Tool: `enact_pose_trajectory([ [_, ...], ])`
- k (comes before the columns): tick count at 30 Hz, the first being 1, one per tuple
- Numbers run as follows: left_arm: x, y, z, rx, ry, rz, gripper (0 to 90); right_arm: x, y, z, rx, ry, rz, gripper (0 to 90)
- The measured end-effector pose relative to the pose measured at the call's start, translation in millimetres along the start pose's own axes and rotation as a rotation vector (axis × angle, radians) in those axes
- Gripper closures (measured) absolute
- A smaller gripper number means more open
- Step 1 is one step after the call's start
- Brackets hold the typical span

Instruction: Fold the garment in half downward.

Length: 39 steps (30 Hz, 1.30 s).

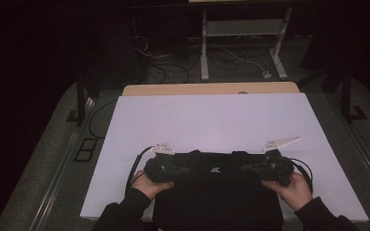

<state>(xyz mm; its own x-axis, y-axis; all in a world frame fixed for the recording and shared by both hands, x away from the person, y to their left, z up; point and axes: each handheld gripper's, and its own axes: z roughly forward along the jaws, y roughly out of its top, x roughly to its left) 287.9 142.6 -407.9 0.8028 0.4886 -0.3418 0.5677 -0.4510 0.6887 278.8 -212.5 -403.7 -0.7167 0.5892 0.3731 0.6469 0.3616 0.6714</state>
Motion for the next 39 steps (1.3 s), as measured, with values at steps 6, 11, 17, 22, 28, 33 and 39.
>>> enact_pose_trajectory([
  [6, -4.8, -4.7, 1.5, 0.021, -0.014, 0.006, 85.5, 2.3, -6.7, 1.7, 0.023, 0.016, 0.011, 85.2],
  [11, -8.5, -8.3, 3.6, 0.044, -0.024, 0.012, 85.5, 5.1, -12.1, 2.7, 0.039, 0.027, 0.013, 85.2],
  [17, -13.0, -11.7, 6.8, 0.062, -0.037, 0.017, 85.5, 7.5, -17.5, 4.2, 0.062, 0.038, 0.016, 85.1],
  [22, -15.7, -13.8, 7.3, 0.075, -0.044, 0.02, 85.5, 11.0, -20.2, 3.9, 0.073, 0.045, 0.011, 85.1],
  [28, -17.0, -16.4, 8.1, 0.09, -0.052, 0.014, 85.5, 15.5, -24.7, 4.2, 0.093, 0.059, 0.007, 85.0],
  [33, -21.5, -17.5, 11.0, 0.116, -0.068, 0.025, 85.4, 18.8, -28.0, 6.8, 0.125, 0.061, 0.008, 84.8],
  [39, -26.4, -18.9, 12.7, 0.145, -0.075, 0.033, 84.9, 21.7, -31.5, 8.0, 0.154, 0.068, 0.02, 84.6],
])
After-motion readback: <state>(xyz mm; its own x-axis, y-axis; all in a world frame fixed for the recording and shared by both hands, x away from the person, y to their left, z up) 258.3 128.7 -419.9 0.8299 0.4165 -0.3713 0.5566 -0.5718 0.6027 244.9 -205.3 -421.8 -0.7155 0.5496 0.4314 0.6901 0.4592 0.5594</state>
